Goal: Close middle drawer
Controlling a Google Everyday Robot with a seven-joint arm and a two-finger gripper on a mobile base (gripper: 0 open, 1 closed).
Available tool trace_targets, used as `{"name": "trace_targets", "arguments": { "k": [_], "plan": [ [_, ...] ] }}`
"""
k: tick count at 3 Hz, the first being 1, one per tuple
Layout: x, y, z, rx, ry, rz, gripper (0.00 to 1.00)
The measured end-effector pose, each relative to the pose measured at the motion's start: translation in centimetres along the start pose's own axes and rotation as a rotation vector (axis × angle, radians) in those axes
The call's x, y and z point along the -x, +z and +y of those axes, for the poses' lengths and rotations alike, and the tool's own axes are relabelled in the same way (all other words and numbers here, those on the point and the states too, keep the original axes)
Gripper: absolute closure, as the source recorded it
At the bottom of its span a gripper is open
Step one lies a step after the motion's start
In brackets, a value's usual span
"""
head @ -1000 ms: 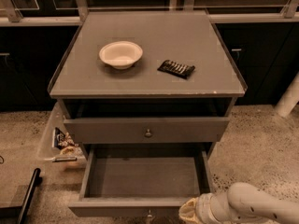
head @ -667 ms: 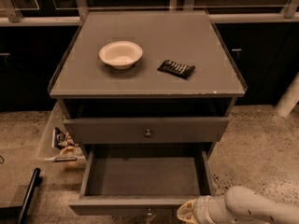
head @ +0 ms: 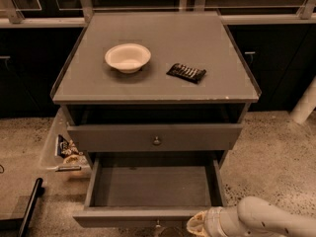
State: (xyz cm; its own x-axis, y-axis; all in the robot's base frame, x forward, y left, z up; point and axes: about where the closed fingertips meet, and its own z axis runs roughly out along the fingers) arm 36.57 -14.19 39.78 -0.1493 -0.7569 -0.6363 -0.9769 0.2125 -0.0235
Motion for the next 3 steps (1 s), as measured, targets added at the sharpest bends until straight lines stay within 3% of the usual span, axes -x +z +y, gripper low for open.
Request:
{"name": "trace_targets", "arguments": {
  "k": [2,3],
  "plan": [
    [-0.5,0.0,-0.2,-0.009,0.027,0.017,0.12],
    [-0.7,0.0,-1.2,-0.029,0.024,0.021,0.0]
  ]
}}
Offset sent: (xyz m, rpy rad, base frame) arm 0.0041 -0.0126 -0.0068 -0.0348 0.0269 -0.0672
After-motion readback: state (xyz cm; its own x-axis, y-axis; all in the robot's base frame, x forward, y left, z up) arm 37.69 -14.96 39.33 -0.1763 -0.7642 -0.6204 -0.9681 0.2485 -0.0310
